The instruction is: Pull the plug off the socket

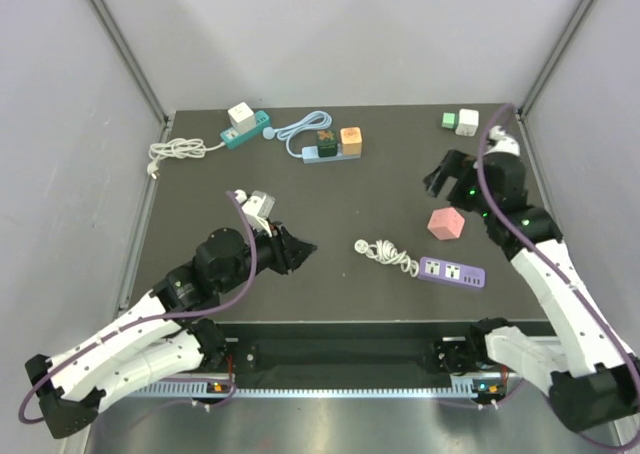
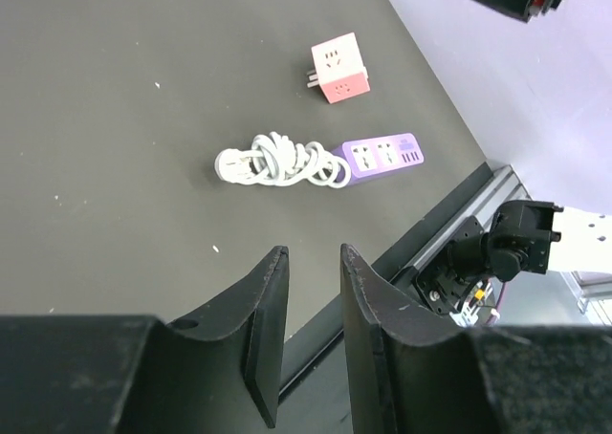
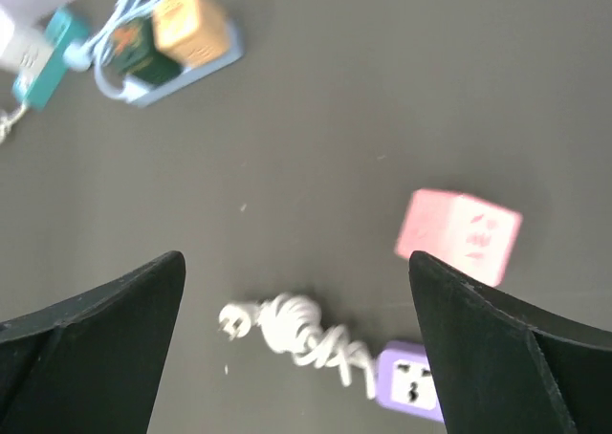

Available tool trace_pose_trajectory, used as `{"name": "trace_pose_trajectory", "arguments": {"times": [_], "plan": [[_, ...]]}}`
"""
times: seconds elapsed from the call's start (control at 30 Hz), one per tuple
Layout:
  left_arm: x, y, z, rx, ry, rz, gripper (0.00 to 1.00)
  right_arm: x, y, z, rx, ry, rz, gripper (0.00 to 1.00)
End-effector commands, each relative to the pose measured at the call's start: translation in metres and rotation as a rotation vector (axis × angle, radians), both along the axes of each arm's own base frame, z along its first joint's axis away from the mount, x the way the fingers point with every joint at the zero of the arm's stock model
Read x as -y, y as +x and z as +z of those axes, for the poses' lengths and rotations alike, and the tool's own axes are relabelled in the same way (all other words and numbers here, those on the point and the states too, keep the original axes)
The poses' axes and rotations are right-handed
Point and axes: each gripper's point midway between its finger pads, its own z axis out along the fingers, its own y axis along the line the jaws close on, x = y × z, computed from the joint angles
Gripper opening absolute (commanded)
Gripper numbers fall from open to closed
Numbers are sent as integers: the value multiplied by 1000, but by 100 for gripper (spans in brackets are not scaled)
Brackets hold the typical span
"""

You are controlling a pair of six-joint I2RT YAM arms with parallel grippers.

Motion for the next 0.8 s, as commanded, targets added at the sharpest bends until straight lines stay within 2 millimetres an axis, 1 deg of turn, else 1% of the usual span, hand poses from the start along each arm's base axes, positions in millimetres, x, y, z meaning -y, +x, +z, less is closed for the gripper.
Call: {"name": "trace_pose_trajectory", "arguments": {"times": [0.0,0.03,0.07,0.13,0.17,0.2,0.23,0.27,0.3,0.33,0.37,0.4,0.43,0.47,0.5,0.53,0.57,0.6,0.63,0.67,0.7,0.73,0.77], "plan": [[-4,-3,-2,2,-11,1,33,-4,-17,-15,-10,-152,-102,100],[-5,-4,-1,3,-13,0,34,-27,-15,-12,28,-132,-40,100],[-6,-5,-4,-8,-10,0,34,-37,-15,-26,4,-134,-14,100],[-6,-7,-8,-20,-9,-4,34,-64,-13,-33,1,-94,68,100],[-6,-8,-10,-29,-10,-4,34,-77,-12,-45,-43,-83,105,100],[-6,-8,-13,-37,-2,-3,34,-86,-15,-51,-72,-81,125,100],[-6,-8,-16,-43,1,-1,33,-91,-17,-57,-105,-85,127,100],[-7,-7,-18,-46,6,7,34,-93,-20,-72,-170,-108,117,100],[-7,-6,-21,-50,8,14,34,-103,-28,-79,-190,-126,143,93],[-7,-5,-24,-53,11,18,34,-104,-34,-86,-213,-152,143,88],[-7,-4,-28,-59,16,24,34,-96,-40,-98,-244,-198,112,83],[-5,-2,-31,-66,19,23,34,-97,-47,-102,-254,-222,119,78],[-3,-2,-33,-73,20,22,34,-93,-51,-107,-268,-244,113,72],[0,-4,-36,-84,24,5,34,-86,-59,-116,-296,-269,112,68],[4,-4,-41,-99,34,-6,34,-86,-64,-118,-297,-270,119,66],[8,-3,-41,-98,31,-19,33,-88,-67,-115,-283,-251,128,63],[9,-3,-44,-102,34,-22,33,-94,-71,-123,-280,-224,154,63],[14,-5,-49,-118,44,-51,33,-101,-75,-124,-269,-207,178,63],[16,-4,-49,-114,49,-53,33,-107,-75,-124,-252,-177,192,62],[16,-3,-50,-113,52,-52,33,-113,-80,-134,-264,-158,217,62],[18,-1,-53,-118,63,-48,32,-121,-78,-135,-255,-138,229,63],[18,0,-54,-115,68,-50,32,-124,-77,-145,-283,-157,234,64],[20,1,-54,-117,70,-51,33,-127,-75,-148,-292,-174,241,65]]}}
